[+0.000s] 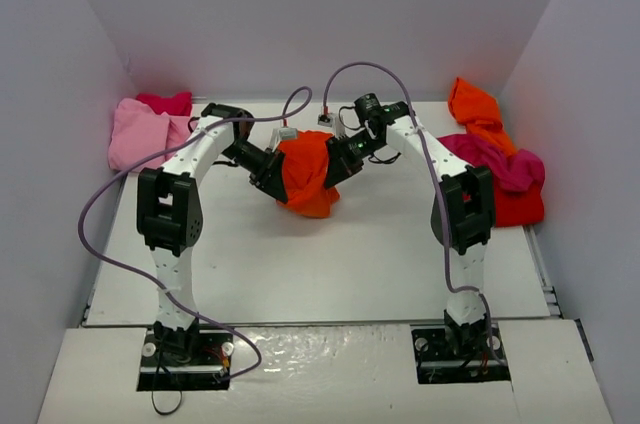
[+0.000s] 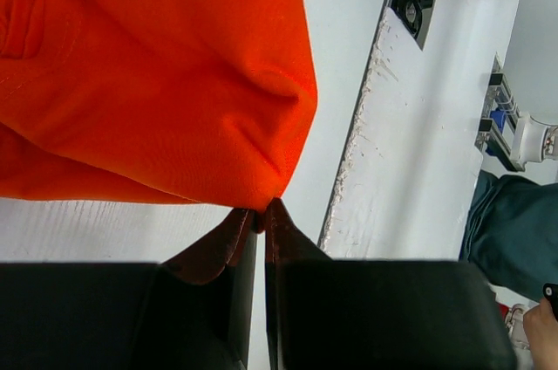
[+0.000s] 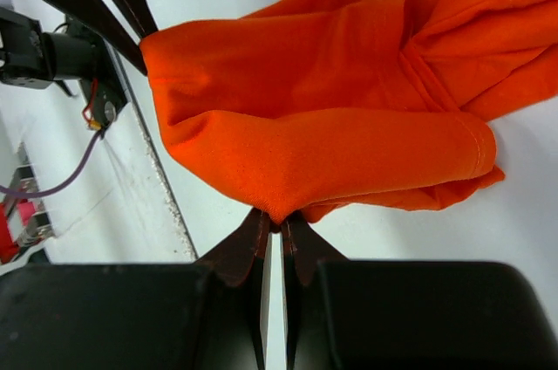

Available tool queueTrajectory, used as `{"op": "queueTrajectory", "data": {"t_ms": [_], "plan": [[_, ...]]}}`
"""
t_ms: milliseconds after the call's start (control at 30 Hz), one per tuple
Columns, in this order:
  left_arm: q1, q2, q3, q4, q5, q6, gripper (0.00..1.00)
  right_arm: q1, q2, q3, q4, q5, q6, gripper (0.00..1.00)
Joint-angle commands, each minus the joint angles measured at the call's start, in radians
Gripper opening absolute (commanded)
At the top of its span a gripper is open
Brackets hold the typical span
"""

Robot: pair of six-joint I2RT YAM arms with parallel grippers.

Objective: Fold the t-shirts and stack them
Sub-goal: Fold the long partially folded tshirt into a neat square

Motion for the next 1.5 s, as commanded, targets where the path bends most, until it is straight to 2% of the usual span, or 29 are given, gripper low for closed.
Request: {"op": "queueTrajectory", "data": {"t_ms": [0,533,700,833,967,1200,1333,1400,1467], "plan": [[0.009,-0.067,-0.005,-0.191,0.056,0.055,0.00,0.016,-0.005,0.017,-0.084,-0.104,-0.033,0.00],[0.078,-0.281,-0.161,-0.176,0.063,0.026,0.00,0.123,-0.079,-0.042,-0.122,-0.188,-0.105,0.00],[0.093,-0.324,-0.193,-0.143,0.058,-0.005,0.00,0.141,-0.064,0.044,-0.185,-0.210,-0.160,0.00],[0.101,-0.300,-0.176,-0.134,0.063,-0.018,0.00,0.140,-0.026,0.083,-0.195,-0.223,-0.171,0.00],[0.101,-0.234,-0.096,-0.140,0.065,-0.025,0.00,0.117,0.052,0.151,-0.223,-0.239,-0.190,0.00],[0.107,-0.014,0.115,-0.131,0.061,-0.074,0.00,0.032,0.280,0.431,-0.243,-0.285,-0.168,0.00],[0.110,0.131,0.285,-0.119,0.064,-0.109,0.00,0.012,0.423,0.540,-0.237,-0.335,-0.148,0.00],[0.114,0.251,0.387,-0.124,0.058,-0.138,0.00,-0.006,0.491,0.603,-0.212,-0.370,-0.114,0.00],[0.123,0.345,0.534,-0.152,0.052,-0.144,0.00,-0.024,0.541,0.621,-0.175,-0.365,-0.083,0.00]]}}
